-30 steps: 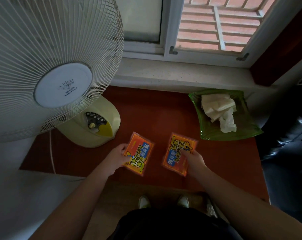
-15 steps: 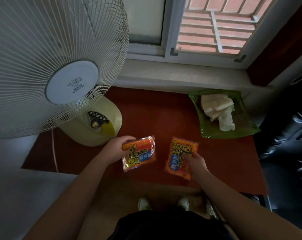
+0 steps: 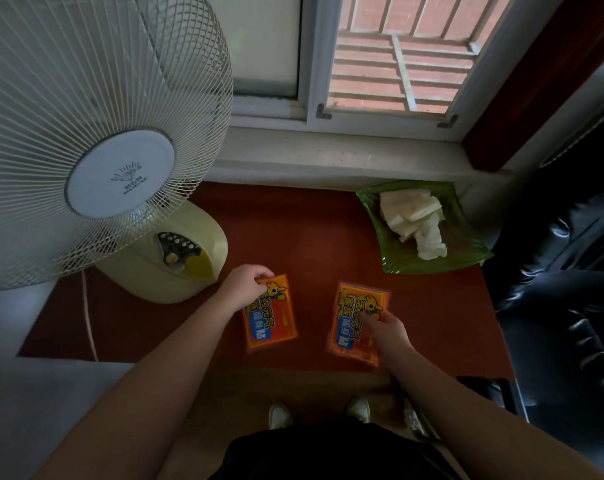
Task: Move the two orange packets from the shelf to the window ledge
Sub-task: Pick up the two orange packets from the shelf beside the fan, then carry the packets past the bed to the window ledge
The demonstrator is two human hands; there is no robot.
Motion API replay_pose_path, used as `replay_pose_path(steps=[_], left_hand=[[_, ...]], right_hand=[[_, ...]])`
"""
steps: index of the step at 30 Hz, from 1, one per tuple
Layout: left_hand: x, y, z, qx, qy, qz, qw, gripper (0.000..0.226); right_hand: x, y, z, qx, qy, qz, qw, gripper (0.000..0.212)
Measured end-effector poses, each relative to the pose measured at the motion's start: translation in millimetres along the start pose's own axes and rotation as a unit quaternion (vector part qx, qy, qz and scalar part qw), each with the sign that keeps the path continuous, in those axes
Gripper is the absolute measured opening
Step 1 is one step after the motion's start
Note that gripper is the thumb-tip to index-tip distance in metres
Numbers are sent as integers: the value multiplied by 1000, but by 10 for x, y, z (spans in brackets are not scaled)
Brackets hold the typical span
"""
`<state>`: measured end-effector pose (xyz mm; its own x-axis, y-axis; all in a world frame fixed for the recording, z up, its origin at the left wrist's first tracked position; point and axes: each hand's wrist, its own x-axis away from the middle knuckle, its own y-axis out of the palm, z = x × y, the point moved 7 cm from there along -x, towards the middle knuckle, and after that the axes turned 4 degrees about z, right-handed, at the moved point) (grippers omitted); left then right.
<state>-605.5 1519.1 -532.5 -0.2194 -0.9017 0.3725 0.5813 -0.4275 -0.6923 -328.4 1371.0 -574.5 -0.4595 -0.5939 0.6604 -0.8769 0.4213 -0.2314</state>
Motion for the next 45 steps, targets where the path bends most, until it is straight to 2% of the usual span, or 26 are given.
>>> replay_pose_path(steps=[3,5,8,11,13,15,18,22,25,28,30,34,37,41,45], left_hand=[[-22,69,-26,48,-32,-23,998,47],[0,114,-131,104,-67,-21,992,56],[75,192,-366,189,-144,14,971,57],[186,291,-468,221,-190,19,957,47],[221,351,-437,217,-182,4,959,33],[248,372,-397,208,-168,15,964,29],[271,399,-344,244,-150,36,957,38],[279,499,-315,313,-152,5,938,38],[270,522,-236,290,-134,-17,947,52],[293,546,-142,289,-129,-25,948,65],[332,619,-24,328,-130,-51,934,60],[499,831,383,412,-138,-132,891,32],[589,1027,670,414,-137,-198,878,29],[715,1341,1156,388,-97,-256,880,27],[920,1731,1699,297,-35,-289,909,27]], right_hand=[[2,-38,19,-4,6,0,1000,10],[11,-46,24,-11,10,-4,1000,13],[15,-47,46,-18,14,-11,1000,12],[16,-56,60,-19,12,-11,1000,5],[23,-62,83,-25,18,-12,999,6],[43,-80,104,-39,24,-12,999,6],[62,-120,159,-60,38,-9,997,8],[137,-189,240,-97,62,-1,993,18],[217,-235,281,-136,72,-1,988,16],[273,-337,315,-166,65,3,984,24],[313,-452,346,-181,67,8,981,24],[377,-789,410,-221,64,27,973,24],[459,-1079,521,-261,60,45,962,24],[612,-1488,738,-310,53,69,947,20],[894,-1988,1061,-354,36,100,929,17]])
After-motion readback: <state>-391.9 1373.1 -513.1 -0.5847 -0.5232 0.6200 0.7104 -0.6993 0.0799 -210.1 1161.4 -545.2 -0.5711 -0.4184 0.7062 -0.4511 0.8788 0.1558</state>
